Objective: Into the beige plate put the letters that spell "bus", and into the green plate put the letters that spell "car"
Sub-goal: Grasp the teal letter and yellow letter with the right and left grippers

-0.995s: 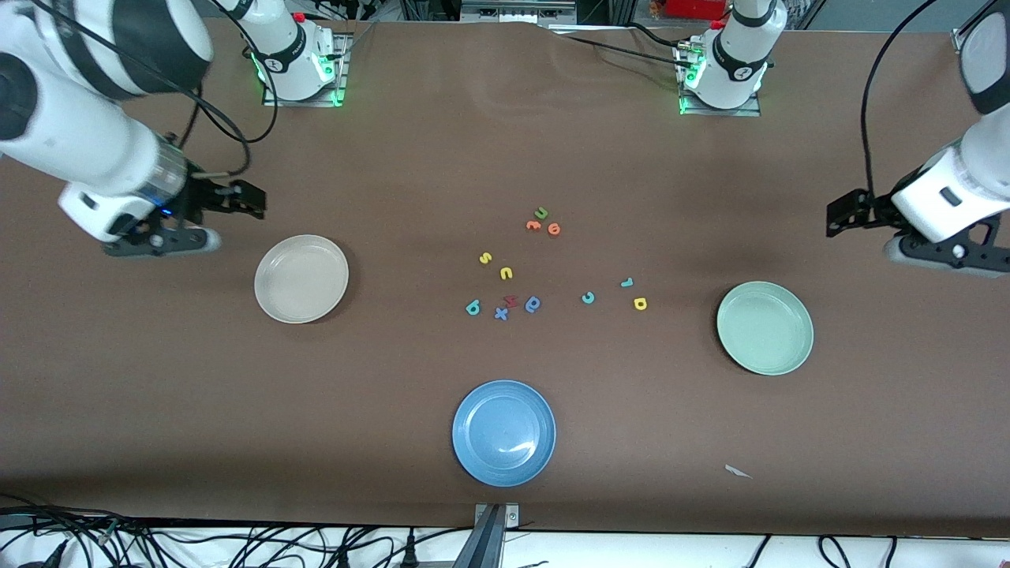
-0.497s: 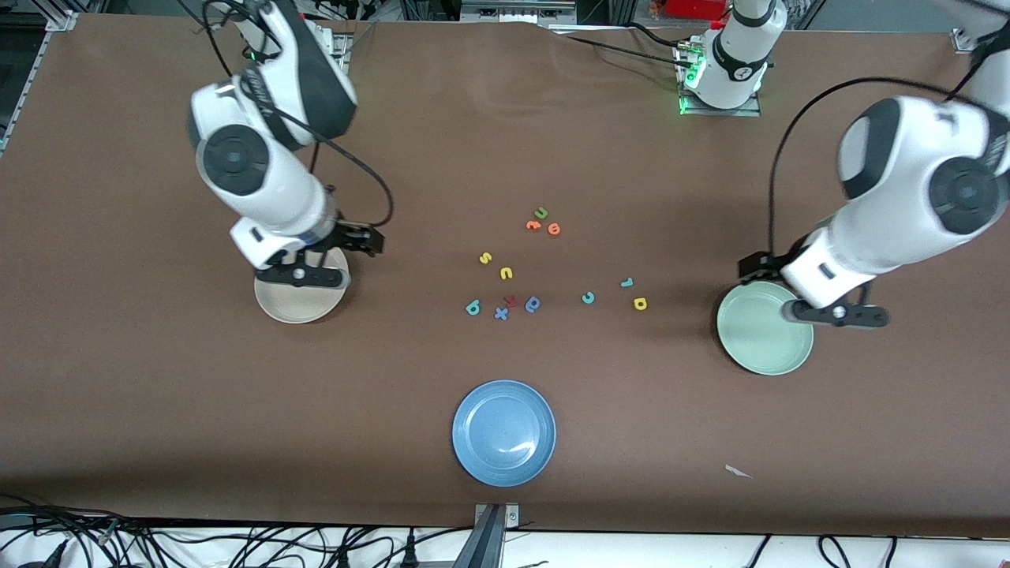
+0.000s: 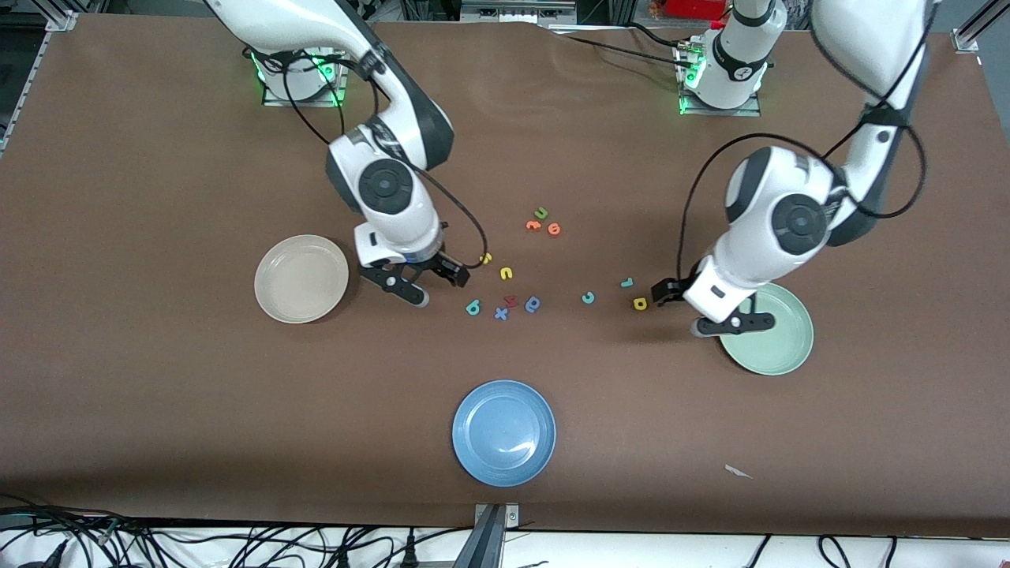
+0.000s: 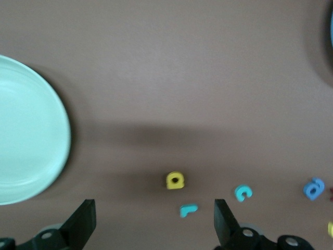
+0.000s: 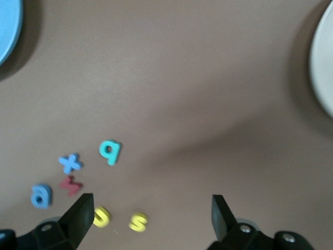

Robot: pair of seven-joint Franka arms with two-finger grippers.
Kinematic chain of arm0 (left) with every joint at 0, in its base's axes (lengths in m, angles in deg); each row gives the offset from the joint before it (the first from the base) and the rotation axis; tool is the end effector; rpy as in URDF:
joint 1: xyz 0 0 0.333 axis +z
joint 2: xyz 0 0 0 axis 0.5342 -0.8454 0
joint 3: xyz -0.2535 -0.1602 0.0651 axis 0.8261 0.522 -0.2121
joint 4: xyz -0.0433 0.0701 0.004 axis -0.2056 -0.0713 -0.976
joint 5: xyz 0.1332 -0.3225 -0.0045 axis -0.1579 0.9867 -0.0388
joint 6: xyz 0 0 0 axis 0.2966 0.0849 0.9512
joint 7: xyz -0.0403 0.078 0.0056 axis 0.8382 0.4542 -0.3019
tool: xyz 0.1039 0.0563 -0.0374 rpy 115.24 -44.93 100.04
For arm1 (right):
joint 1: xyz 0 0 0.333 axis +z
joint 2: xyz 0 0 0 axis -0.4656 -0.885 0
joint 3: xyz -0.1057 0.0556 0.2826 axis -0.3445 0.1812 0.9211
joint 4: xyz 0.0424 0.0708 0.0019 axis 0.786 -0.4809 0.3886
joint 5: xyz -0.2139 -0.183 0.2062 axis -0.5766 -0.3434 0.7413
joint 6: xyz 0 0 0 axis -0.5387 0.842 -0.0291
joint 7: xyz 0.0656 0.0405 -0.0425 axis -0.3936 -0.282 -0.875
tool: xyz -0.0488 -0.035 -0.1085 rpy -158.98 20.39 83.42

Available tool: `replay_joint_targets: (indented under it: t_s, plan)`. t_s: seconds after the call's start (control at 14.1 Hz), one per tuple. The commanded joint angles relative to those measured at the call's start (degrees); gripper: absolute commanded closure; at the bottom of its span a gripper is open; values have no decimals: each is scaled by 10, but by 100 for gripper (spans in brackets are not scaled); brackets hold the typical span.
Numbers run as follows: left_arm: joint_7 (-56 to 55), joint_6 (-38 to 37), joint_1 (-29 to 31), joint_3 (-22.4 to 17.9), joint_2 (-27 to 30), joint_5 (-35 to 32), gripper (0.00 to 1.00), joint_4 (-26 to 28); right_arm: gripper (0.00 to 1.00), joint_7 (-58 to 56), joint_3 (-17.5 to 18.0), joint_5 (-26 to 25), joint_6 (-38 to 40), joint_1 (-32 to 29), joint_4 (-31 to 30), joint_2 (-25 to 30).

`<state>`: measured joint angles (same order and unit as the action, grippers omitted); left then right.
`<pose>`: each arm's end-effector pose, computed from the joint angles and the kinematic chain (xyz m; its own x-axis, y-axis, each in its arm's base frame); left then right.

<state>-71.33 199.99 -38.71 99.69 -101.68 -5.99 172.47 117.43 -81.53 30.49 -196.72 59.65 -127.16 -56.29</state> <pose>0.5716 -0.1865 0.3087 0.9870 0.1571 -0.0353 0.1593 -0.9845 0.0727 0.5250 0.3831 0.2911 0.8435 -0.5370 -0.0118 -0.5372 -0.8434 -0.0093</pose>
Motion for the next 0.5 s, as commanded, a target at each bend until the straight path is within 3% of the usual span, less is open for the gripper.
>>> replay_joint_targets:
  t_s: [0.0,0.14,0.43]
  plan:
    - [-97,49,-21,1,-44,-45,0,0,0,112,-8,-42,1,30,76,-73]
    - [-127,96,-25,1,-78,-62,0,1,0,157,-7,-48,-5,38,109,-105]
    - [-160,106,-27,1,-106,-78,0,3,1,203,-7,-44,-47,38,146,-142]
